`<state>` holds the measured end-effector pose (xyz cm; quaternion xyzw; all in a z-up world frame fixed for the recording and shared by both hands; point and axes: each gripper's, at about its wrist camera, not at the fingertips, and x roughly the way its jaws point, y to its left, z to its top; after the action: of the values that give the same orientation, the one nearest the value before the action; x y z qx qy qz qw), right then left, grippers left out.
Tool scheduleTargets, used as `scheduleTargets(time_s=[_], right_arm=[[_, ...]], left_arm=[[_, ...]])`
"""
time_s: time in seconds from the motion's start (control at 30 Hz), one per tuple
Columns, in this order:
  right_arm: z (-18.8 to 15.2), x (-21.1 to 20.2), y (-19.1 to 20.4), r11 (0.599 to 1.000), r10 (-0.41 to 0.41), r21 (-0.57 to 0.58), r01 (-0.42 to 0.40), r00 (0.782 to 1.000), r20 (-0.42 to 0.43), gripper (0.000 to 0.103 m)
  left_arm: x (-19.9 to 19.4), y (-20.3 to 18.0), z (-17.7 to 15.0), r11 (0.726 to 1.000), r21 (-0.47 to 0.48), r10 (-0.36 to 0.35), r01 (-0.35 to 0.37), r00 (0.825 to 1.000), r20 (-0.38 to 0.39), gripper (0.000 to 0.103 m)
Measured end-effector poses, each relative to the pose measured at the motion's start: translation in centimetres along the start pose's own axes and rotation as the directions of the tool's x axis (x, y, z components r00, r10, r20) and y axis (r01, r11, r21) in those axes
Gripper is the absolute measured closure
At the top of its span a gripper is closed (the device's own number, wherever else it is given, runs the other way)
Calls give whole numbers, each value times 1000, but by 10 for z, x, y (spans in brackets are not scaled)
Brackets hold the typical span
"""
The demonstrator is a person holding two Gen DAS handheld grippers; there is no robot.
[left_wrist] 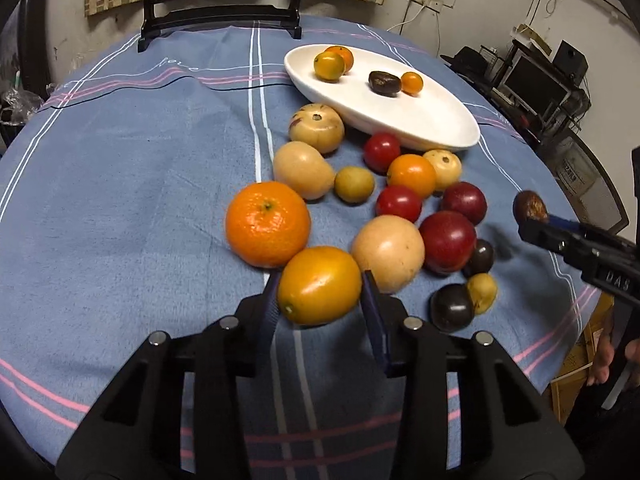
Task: Organize fruits
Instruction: 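Grasp a dark red cut-top fruit with the right tool while the left tool grasps a yellow-orange fruit, then lower both held fruits onto the white plate and open both tools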
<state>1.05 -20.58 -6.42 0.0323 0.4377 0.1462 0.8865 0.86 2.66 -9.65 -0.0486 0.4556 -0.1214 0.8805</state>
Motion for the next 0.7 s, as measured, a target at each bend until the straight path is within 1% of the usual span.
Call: scheduleTargets(time_s=[0.23,0.47,0.6,0.67,0.7], right_arm=[[1,-4,-1,1000,2,8,-2,1000,18,60],[1,-6,0,1000,8,5,-8,1000,23,60],[4,-4,3,1000,15,-4,-15,1000,18,60],[12,-3,7,1000,24,-20,-24,1000,12,60],[21,-2,10,999,26,-44,-25,1000,13,60]], left_arm=[[-28,-1,4,1000,12,6,-7,998,57,63],[-34,-8,21,999,39,4,-7,997,77,63],[-31,-15,43,998,65,16,-21,996,90,63],[-27,-19,64,996,79,22,-29,996,90,63],[-23,-22,80,995,94,30,-39,995,94,63]])
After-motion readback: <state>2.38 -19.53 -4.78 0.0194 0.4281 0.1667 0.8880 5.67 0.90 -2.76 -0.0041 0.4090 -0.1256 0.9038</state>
